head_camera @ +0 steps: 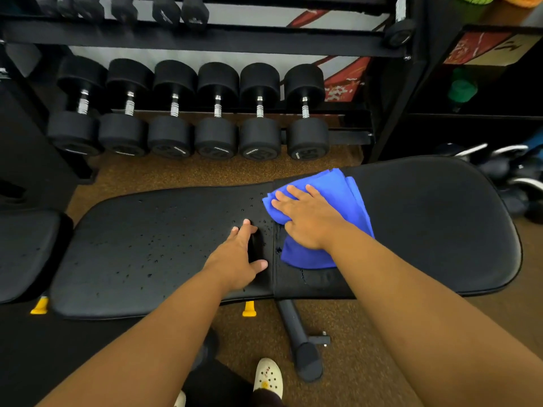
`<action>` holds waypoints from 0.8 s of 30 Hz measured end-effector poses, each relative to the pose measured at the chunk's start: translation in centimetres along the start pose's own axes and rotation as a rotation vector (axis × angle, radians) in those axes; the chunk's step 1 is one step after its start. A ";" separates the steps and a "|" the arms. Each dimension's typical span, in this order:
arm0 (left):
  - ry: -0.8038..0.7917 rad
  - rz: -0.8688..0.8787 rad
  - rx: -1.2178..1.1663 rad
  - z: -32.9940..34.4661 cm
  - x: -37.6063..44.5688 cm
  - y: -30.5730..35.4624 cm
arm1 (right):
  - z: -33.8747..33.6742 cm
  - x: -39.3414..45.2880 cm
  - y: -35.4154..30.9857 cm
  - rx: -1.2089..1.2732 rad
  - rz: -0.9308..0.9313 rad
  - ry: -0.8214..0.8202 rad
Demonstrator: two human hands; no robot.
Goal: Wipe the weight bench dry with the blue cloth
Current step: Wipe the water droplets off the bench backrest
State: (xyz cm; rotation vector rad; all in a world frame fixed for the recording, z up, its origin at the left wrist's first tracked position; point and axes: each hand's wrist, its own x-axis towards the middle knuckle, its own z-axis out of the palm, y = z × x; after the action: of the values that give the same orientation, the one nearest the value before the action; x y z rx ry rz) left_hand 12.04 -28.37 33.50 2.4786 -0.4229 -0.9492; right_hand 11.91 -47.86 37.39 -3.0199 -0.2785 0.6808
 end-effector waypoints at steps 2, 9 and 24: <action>0.007 -0.019 -0.023 0.0 0.1 -0.1 | 0.4 -0.9 -0.4 -0.007 -0.036 -0.010; 0.010 -0.023 -0.248 -0.3 0.4 -0.5 | 2.3 -5.3 -2.7 0.118 -0.147 -0.023; 0.002 -0.043 -0.200 -0.5 0.5 -0.5 | 3.8 -8.4 -3.5 0.298 -0.227 -0.048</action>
State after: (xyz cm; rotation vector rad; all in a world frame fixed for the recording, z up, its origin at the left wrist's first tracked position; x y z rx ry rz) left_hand 12.81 -28.02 33.27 2.3158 -0.2615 -0.9571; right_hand 2.22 -45.92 37.75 -2.6420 -0.4671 0.7040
